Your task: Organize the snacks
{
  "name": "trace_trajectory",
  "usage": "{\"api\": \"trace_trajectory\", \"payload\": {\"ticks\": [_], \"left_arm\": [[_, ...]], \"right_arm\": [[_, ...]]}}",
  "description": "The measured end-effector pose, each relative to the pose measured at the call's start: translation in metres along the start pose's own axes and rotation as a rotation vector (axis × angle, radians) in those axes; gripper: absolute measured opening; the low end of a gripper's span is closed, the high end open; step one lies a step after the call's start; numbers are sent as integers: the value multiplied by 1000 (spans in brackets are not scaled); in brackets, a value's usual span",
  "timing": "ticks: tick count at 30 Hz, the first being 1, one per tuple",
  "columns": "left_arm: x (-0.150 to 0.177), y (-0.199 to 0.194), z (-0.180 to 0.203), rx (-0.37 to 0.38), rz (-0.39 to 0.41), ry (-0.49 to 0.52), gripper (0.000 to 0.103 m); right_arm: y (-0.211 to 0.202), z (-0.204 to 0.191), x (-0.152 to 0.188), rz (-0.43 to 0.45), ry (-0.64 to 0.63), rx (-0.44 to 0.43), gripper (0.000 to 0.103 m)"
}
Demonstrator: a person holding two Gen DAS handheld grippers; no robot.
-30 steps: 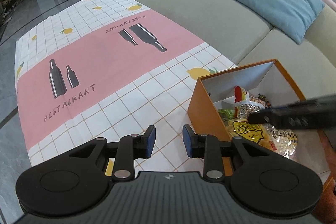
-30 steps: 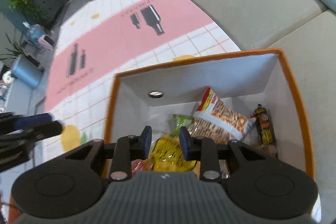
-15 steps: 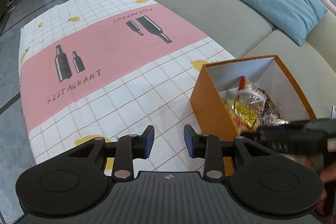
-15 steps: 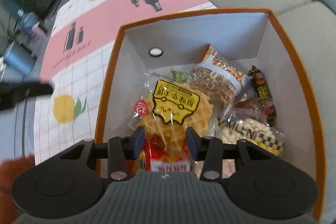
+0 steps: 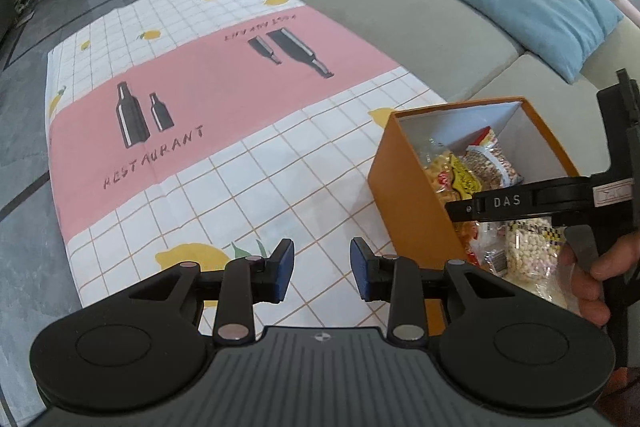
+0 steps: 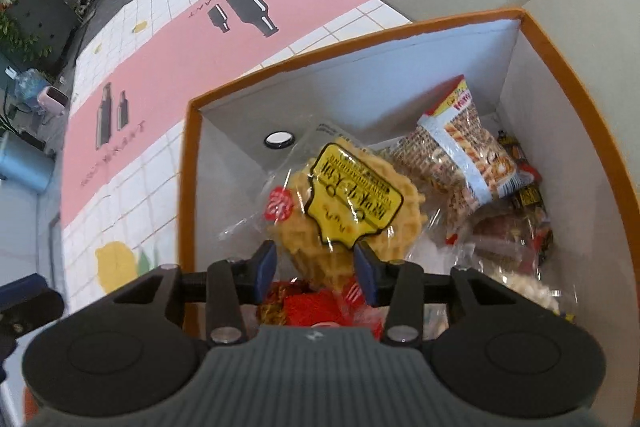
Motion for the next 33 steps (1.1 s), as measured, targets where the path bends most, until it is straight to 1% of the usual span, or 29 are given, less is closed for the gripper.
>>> {"api": "trace_trajectory", "payload": {"ticks": [4,6,8,11,14,17,19,23,25,26,28,33], "left_arm": [[-3,-18,9,6,41,40,39],[-5,-31,15,6,69,64,41],[-7,-46,19,1,106,91,54],[-7,-71,27,-24,167,142,57],[-5,-98,31,-60,236,194,59],[2,-122,34,-96,290,233,59],[8,-134,34,-102,310,243,60],[23,-150,30,-112,327,213,60],[32,-153,27,-111,322,193,60],[37,-153,26,-112,315,185,60],[49,-153,23,-124,299,186,60],[73,-144,22,-145,255,199,60]], "right_arm": [[-32,-6,2,48,-69,21,43],[-52,-11,2,80,-92,17,43],[-74,-19,3,118,-112,7,44],[-106,-29,8,178,-144,3,53],[-140,-40,17,249,-196,16,54],[-173,-47,31,328,-242,32,66],[-192,-52,44,375,-272,42,67],[-220,-60,72,439,-299,52,68],[-233,-63,87,470,-295,50,70],[-238,-65,94,484,-295,54,72],[-246,-66,106,512,-300,75,73],[-255,-69,125,583,-346,127,74]]}}
Point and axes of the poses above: each gripper's, at about its wrist camera, not at the fingertips, and y roughly the way its jaws point, z to its right, x to its underside, the point moved 9 cm from there along y, roughly the way its jaws point, and after that the axes turned 12 degrees about z, right-handed, at the moved point
